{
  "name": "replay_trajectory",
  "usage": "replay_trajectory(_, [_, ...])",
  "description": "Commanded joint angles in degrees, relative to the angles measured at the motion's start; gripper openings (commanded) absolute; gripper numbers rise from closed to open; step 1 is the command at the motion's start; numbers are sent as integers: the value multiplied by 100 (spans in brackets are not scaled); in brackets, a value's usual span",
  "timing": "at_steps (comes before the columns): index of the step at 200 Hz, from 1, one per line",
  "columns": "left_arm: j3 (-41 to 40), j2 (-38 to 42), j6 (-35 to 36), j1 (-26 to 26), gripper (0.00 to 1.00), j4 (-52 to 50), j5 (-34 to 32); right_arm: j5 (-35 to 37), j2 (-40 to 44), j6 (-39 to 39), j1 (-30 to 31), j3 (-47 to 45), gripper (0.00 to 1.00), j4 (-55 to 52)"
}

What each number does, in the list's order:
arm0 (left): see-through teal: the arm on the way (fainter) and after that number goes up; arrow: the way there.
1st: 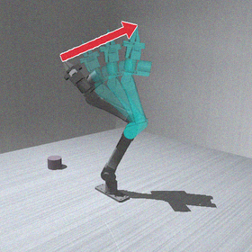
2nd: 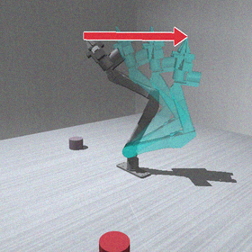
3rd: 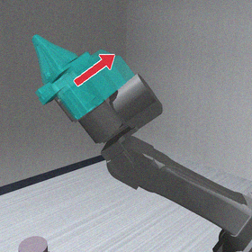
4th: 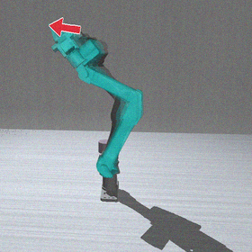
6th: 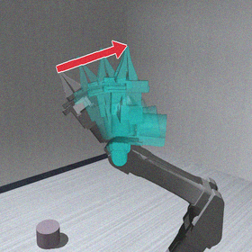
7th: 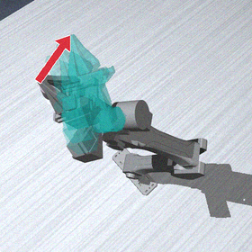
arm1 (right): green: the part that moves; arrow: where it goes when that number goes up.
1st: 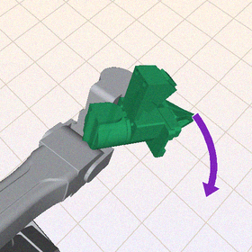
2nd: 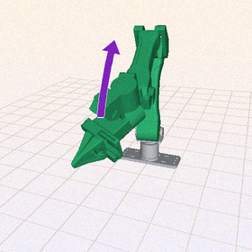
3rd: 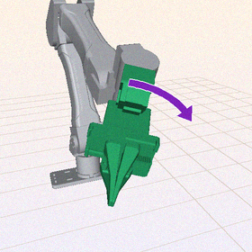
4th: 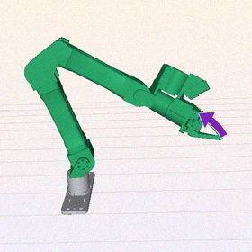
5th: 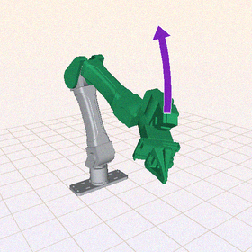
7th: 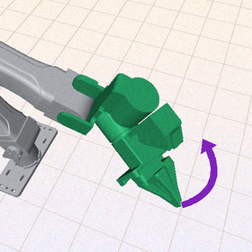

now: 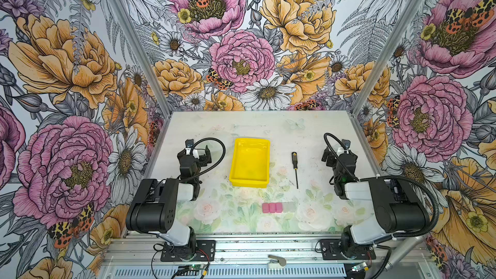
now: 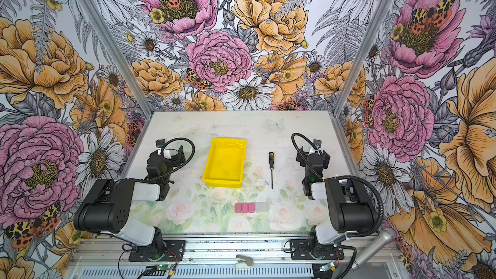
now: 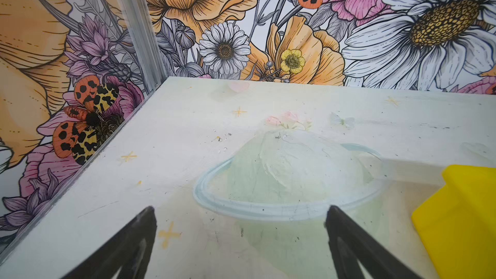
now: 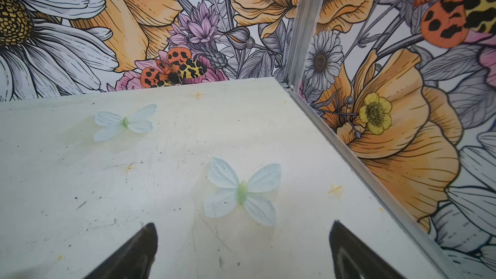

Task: Put the screwdriver in the bin
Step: Pick up the screwdriver from the center of the table.

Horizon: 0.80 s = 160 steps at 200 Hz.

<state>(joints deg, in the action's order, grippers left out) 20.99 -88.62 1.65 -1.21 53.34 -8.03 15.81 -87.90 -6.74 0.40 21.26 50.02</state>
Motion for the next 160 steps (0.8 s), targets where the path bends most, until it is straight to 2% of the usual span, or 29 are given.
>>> replay_trajectory(1, [72,-6,-24,43,99,2,96,30,-6,5,-15,12,100,185])
replay_trajectory(160, [98,-6,-77,121,99,-41,212,12,-5,-11,-17,-3,99,207])
